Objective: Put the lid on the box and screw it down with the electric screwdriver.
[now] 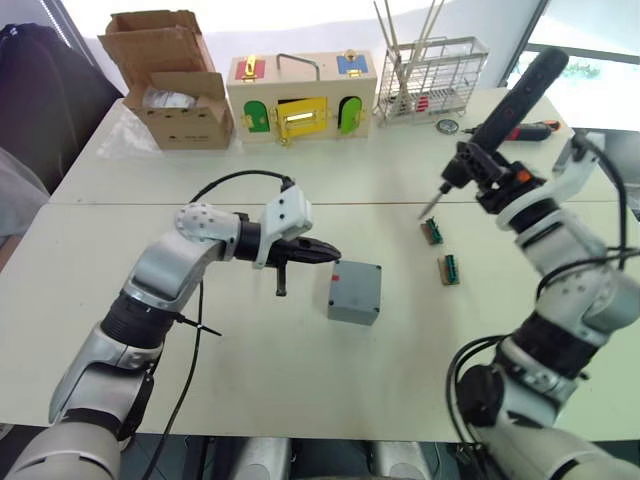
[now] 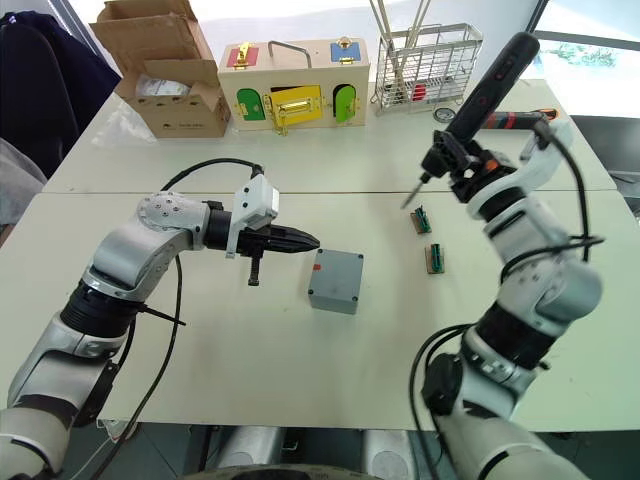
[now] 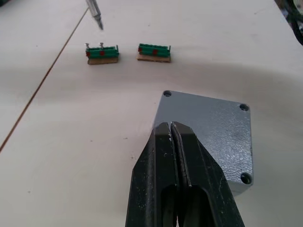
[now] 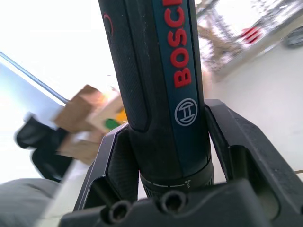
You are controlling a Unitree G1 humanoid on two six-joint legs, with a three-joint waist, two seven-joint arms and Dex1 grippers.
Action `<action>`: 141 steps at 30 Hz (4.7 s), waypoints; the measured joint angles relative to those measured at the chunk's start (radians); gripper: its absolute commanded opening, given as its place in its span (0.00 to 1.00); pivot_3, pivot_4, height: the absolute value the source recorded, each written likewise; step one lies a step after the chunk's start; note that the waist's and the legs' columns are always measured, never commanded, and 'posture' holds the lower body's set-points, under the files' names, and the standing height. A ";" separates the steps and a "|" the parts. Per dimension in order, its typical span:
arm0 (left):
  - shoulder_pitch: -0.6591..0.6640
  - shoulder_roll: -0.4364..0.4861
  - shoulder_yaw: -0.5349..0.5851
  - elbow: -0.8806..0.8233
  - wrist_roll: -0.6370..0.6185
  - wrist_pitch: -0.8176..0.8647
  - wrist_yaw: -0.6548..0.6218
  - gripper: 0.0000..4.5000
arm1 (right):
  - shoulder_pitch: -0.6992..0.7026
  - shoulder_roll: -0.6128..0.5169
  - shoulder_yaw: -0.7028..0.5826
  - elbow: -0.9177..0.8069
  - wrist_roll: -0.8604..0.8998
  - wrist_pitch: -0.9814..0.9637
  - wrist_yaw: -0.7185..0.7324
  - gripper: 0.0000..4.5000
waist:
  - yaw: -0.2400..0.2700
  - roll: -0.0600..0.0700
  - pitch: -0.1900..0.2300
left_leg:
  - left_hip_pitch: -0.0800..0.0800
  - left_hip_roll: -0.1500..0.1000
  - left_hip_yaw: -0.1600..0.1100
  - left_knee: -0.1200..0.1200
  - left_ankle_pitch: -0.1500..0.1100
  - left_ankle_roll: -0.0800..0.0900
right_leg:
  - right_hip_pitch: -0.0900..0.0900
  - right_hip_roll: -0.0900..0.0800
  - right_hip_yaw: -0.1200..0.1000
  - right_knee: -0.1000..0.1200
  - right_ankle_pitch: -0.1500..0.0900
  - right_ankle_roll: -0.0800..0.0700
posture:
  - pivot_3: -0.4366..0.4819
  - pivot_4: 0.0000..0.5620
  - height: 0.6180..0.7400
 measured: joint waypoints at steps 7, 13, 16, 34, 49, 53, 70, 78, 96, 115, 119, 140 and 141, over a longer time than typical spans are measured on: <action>0.000 -0.040 -0.011 0.001 0.008 0.017 0.004 0.00 | 0.115 -0.021 0.128 -0.159 0.102 -0.075 -0.056 0.42 | -0.010 0.000 -0.001 | 0.003 0.001 0.000 -0.002 0.000 0.000 | 0.001 0.002 0.000 0.001 0.000 0.000 | 0.48 0.27 0.93; 0.011 -0.058 -0.057 0.005 0.053 0.006 0.006 0.00 | 0.254 -0.112 0.233 -0.184 0.177 -0.079 0.001 0.42 | -0.014 0.000 -0.001 | 0.003 0.001 0.001 -0.002 0.000 0.000 | 0.001 0.002 0.000 0.000 0.000 0.000 | 0.48 0.27 0.93; 0.039 -0.076 -0.073 0.008 0.071 -0.002 0.022 0.00 | 0.292 -0.138 0.289 -0.206 0.193 -0.113 0.014 0.42 | -0.013 0.000 -0.001 | 0.003 0.002 0.001 -0.002 0.000 0.000 | 0.001 0.002 0.000 0.000 0.000 0.000 | 0.48 0.27 0.93; 0.095 -0.119 -0.079 -0.012 0.093 0.001 0.084 0.00 | 0.356 -0.198 0.405 -0.185 0.205 -0.238 -0.004 0.42 | -0.005 -0.001 -0.001 | 0.004 0.002 0.000 -0.002 0.000 0.000 | 0.002 0.002 0.000 0.000 0.000 0.000 | 0.48 0.27 0.93; 0.097 -0.107 -0.075 -0.026 0.093 0.020 0.080 0.00 | 0.407 -0.235 0.461 -0.156 0.174 -0.334 -0.002 0.42 | -0.006 -0.001 -0.001 | 0.005 0.002 0.001 -0.002 0.000 0.000 | 0.003 0.002 0.000 -0.001 0.000 0.000 | 0.48 0.27 0.93; 0.101 -0.107 -0.075 -0.033 0.093 0.033 0.081 0.00 | 0.429 -0.258 0.504 -0.157 0.135 -0.396 0.014 0.42 | -0.005 -0.003 -0.003 | 0.007 0.002 0.001 -0.002 0.000 0.000 | 0.004 0.002 0.000 -0.002 0.000 0.000 | 0.48 0.27 0.93; 0.159 -0.114 -0.078 -0.057 0.094 0.042 0.119 0.00 | 0.527 -0.236 0.653 -0.101 -0.032 -0.652 0.043 0.42 | -0.003 -0.016 -0.024 | 0.021 0.004 0.000 -0.008 -0.001 0.002 | 0.022 0.006 -0.001 -0.013 -0.001 -0.001 | 0.48 0.27 0.93; 0.170 -0.113 -0.079 -0.070 0.094 0.057 0.127 0.00 | 0.568 -0.209 0.653 -0.067 -0.043 -0.741 0.042 0.42 | -0.001 -0.015 -0.026 | 0.027 0.004 -0.002 -0.009 -0.006 0.009 | 0.030 0.006 -0.001 -0.016 -0.001 -0.001 | 0.48 0.27 0.93; 0.182 -0.109 -0.080 -0.079 0.097 0.057 0.132 0.00 | 0.613 -0.212 0.683 -0.082 -0.104 -0.794 0.039 0.42 | -0.001 -0.016 -0.032 | 0.028 0.004 -0.002 -0.009 -0.006 0.010 | 0.031 0.006 -0.001 -0.017 -0.001 -0.001 | 0.48 0.27 0.93; 0.182 -0.113 -0.080 -0.078 0.097 0.057 0.141 0.00 | 0.585 -0.243 0.678 -0.069 -0.101 -0.788 0.050 0.42 | 0.001 -0.016 -0.032 | 0.028 0.004 -0.002 -0.009 -0.006 0.010 | 0.031 0.006 -0.001 -0.019 -0.001 -0.001 | 0.48 0.27 0.93; 0.202 -0.133 -0.064 -0.084 0.085 0.059 0.169 0.00 | 0.464 -0.334 0.617 -0.079 0.021 -0.607 0.062 0.42 | 0.002 -0.015 -0.030 | 0.027 0.005 -0.003 -0.008 -0.006 0.010 | 0.031 0.005 -0.001 -0.019 -0.001 -0.001 | 0.48 0.27 0.93; 0.288 -0.285 0.197 -0.294 -0.186 0.280 0.424 0.00 | -0.031 -0.874 0.275 0.272 0.793 0.195 -0.209 0.42 | 0.006 -0.011 -0.023 | 0.007 0.002 0.000 -0.004 -0.005 0.008 | 0.015 0.000 -0.001 -0.019 -0.001 -0.001 | 0.48 0.27 0.93; 0.306 -0.279 0.176 -0.320 -0.191 0.295 0.426 0.00 | -0.041 -0.942 0.273 0.322 0.785 0.238 -0.193 0.42 | 0.008 -0.012 -0.023 | 0.007 0.002 0.000 -0.004 -0.005 0.008 | 0.015 0.000 -0.001 -0.022 -0.001 -0.001 | 0.48 0.27 0.93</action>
